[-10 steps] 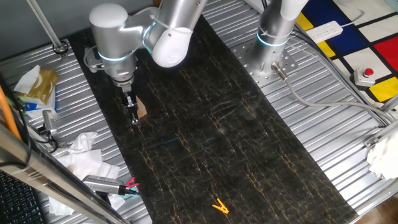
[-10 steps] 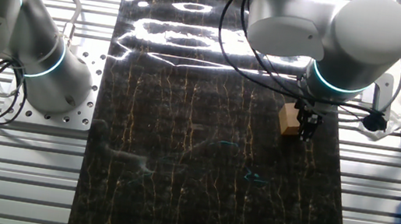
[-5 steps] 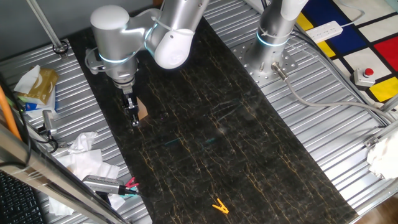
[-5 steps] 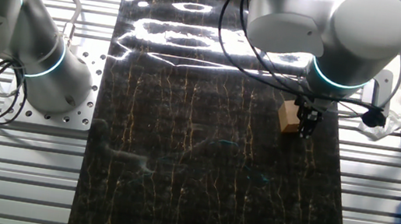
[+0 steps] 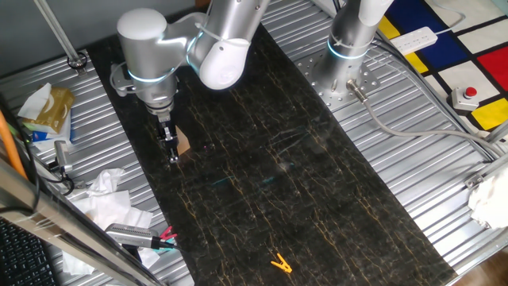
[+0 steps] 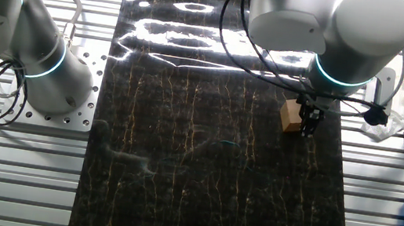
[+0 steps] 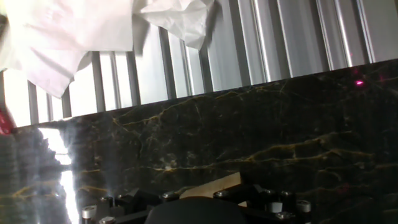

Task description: Use the gripper to push the small block from left to right

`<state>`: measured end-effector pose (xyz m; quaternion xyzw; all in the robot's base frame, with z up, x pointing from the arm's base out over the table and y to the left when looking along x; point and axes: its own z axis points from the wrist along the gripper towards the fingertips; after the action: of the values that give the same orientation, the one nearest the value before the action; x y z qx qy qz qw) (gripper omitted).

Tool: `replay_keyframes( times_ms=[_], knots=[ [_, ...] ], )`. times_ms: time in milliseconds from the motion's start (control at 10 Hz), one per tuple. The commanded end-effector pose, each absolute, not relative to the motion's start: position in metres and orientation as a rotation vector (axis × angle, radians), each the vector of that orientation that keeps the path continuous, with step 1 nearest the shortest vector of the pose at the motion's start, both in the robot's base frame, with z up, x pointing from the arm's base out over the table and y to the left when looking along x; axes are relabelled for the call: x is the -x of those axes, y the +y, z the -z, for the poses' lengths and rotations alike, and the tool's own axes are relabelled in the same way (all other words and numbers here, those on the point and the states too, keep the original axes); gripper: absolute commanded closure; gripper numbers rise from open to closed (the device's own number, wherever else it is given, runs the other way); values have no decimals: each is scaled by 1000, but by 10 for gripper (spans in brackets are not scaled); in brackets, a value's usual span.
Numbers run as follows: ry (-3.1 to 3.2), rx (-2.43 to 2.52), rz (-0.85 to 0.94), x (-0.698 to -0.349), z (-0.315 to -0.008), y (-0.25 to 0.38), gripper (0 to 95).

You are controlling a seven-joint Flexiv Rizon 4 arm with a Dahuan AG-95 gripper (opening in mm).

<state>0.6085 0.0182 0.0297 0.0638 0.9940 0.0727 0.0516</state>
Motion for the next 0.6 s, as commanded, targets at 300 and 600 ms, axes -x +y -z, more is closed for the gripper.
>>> replay_keyframes(
  times_ms=[300, 600],
  knots=[
    [3022, -212, -217, -608, -27, 24, 0],
    [3020, -226, -219, -608, -27, 28, 0]
  ],
)
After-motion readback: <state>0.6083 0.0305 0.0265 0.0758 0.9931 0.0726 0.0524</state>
